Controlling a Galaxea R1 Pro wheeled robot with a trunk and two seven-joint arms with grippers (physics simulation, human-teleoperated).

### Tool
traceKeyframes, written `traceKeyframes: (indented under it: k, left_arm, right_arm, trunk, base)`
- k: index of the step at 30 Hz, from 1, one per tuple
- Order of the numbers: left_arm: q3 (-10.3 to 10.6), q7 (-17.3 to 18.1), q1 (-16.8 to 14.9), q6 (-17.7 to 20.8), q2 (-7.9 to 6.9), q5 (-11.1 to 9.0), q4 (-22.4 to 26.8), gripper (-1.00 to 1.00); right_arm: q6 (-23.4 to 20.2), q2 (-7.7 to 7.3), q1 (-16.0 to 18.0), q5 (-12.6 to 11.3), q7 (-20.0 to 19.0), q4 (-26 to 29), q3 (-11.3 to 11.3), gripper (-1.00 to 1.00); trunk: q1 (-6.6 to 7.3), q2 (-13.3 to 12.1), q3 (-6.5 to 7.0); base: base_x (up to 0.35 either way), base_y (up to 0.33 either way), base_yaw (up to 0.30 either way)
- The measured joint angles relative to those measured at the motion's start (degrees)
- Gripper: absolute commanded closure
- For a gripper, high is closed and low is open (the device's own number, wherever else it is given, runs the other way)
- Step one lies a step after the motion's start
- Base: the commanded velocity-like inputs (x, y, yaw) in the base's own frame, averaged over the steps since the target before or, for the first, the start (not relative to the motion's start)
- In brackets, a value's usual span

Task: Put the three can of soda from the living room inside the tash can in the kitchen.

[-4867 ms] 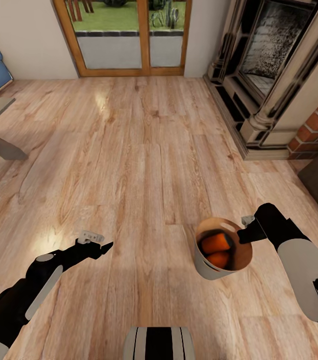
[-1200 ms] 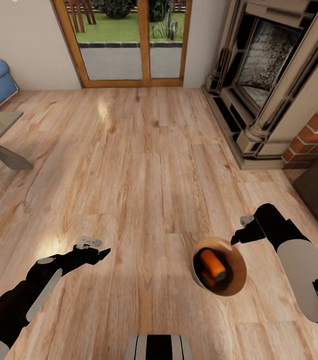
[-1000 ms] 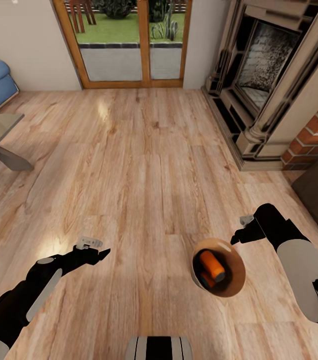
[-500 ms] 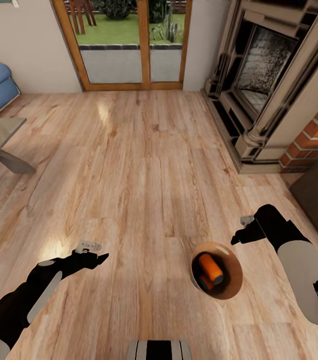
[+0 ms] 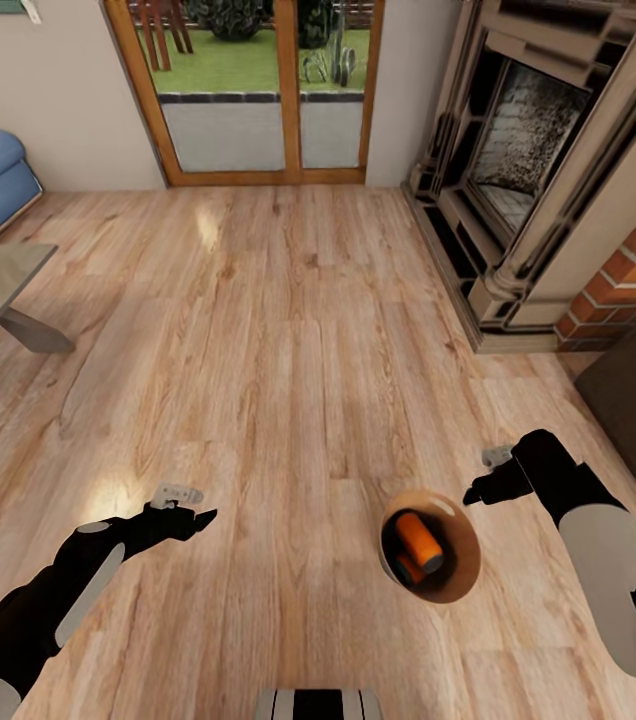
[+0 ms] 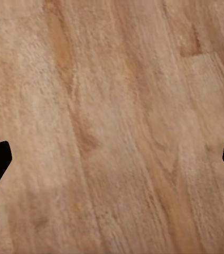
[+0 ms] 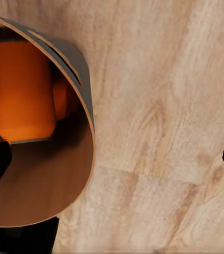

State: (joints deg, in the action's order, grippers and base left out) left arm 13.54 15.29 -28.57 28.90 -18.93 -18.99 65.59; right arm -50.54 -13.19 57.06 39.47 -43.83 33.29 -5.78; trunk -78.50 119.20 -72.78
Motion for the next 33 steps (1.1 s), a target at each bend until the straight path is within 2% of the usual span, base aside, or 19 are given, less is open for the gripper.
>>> traceKeyframes:
  k: [3,7,10,13,15,21,24,25,31,33]
  left_arm:
    - [0.00,0.00,0.00,0.02,0.04,0.02,-0.01,-1.00]
    - [0.00,0.00,0.00,0.02,0.19,0.06,-0.02,-1.00]
    - [0.00,0.00,0.00,0.02,0.33,0.12,-0.16,-1.00]
    - [0.06,-0.03,0.00,0.02,0.63,0.16,-1.03,-1.00]
    - [0.07,-0.05,0.00,0.02,0.83,0.16,-1.28,-1.00]
    - [0.21,-0.44,0.00,0.02,1.23,0.18,-2.08,-1.00]
    - [0.38,-0.86,0.00,-0.02,1.35,0.19,-2.61,-1.00]
    - [0.39,-0.87,0.00,-0.02,1.35,0.19,-2.63,-1.00]
    - [0.50,-3.92,0.02,-1.08,1.56,0.21,-2.93,-1.00]
    - [0.53,-4.74,0.05,-2.02,1.58,0.23,-3.60,-1.00]
  right_arm:
    - [0.74,-0.06,-1.65,0.00,0.06,0.95,-0.10,-1.00]
    - [4.61,-0.11,-4.25,0.03,0.24,2.51,-0.24,-1.00]
    - [5.94,-0.19,-6.07,0.02,0.27,3.14,-1.32,-1.00]
    - [9.47,-0.34,-8.79,0.08,0.31,4.94,-4.18,-1.00]
    - [11.22,-0.38,-10.17,0.08,0.35,5.88,-5.02,-1.00]
    - [14.55,-0.59,-15.06,0.10,0.35,8.68,-6.24,-1.00]
    - [17.95,-1.07,-18.66,0.12,0.48,9.53,-6.73,-1.00]
    - [18.01,-1.07,-18.71,0.08,0.49,9.54,-6.74,-1.00]
    - [25.70,-1.09,-23.70,0.14,3.31,9.83,-13.12,-1.00]
    - [27.47,-1.07,-25.26,0.11,3.73,9.85,-14.00,-1.00]
  trunk:
    - [0.66,-1.20,0.54]
    - [1.54,-2.81,1.26]
    - [2.20,-4.01,1.79]
    - [2.85,-5.21,2.33]
    - [3.29,-6.02,2.69]
    - [4.61,-8.42,3.77]
    - [5.27,-9.63,4.30]
    - [5.49,-10.03,4.49]
    - [6.81,-12.43,5.56]
    - [7.25,-13.24,5.92]
  base:
    - [0.000,0.000,0.000]
    - [0.000,0.000,0.000]
    - [0.000,0.000,0.000]
    - [0.000,0.000,0.000]
    - [0.000,0.000,0.000]
    - [0.000,0.000,0.000]
    - [0.000,0.000,0.000]
    - [0.000,0.000,0.000]
    - [0.000,0.000,0.000]
    - [0.000,0.000,0.000]
